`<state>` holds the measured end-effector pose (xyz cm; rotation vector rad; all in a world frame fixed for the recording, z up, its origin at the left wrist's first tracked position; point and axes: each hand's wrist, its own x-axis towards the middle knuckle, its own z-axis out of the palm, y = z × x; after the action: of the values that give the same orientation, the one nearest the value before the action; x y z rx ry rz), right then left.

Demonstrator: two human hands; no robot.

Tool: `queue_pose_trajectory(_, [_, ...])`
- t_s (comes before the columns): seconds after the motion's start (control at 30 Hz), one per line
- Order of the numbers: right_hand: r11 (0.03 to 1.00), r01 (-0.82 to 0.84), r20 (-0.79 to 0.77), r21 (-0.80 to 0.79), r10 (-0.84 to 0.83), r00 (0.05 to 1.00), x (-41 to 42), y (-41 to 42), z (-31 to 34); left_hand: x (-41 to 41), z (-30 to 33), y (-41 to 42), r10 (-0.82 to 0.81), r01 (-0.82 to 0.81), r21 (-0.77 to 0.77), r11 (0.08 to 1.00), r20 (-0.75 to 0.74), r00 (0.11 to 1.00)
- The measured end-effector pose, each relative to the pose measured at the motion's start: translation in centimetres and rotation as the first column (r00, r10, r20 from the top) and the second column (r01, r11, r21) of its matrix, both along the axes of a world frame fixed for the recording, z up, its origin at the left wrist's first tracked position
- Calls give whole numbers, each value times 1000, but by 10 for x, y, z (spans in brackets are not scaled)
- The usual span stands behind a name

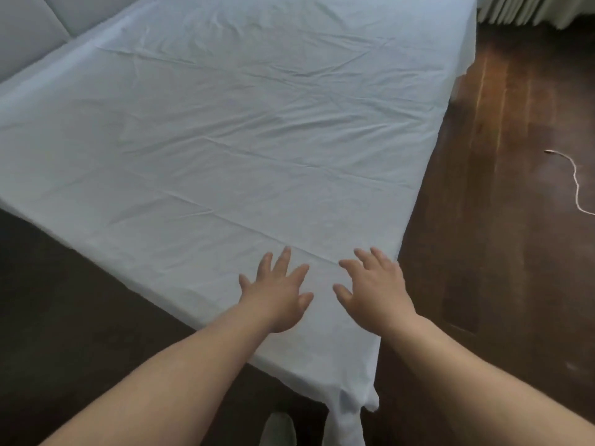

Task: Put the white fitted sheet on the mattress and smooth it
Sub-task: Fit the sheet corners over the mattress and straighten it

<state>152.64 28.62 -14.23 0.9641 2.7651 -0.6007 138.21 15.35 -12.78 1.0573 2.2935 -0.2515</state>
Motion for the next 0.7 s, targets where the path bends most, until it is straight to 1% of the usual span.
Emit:
queue_pose_trajectory(0.07, [997,-51,-27,58,52,998,-12,-2,-32,-1,-31,2,2,0,28,1000,-79,997])
queue_pose_trajectory(0.17, [992,-84,-54,92,89,995,-21,-6,-61,1,-62,-5,59,-50,81,995,-113,992])
queue_pose_trajectory(0.27, [989,-88,-35,118,92,995,-15,-16,-85,8,-86,-18,54,-34,119,992,-173,984])
queue_pose_trajectory(0.33, [986,-67,-38,154,73,997,-4,-24,-96,15,-93,-27,43,-10,154,988,-207,977])
queue_pose_trajectory(0.43, [984,-34,-24,177,39,999,9,-35,-95,28,-93,-39,10,25,165,986,-208,978])
queue_pose_trajectory(0.57, [987,18,13,158,-20,1000,17,-49,-86,43,-90,-60,-68,104,188,977,-188,980])
queue_pose_trajectory(0.7, [993,100,-94,63,-94,991,36,-78,-90,57,-92,-90,-65,124,329,936,-184,981])
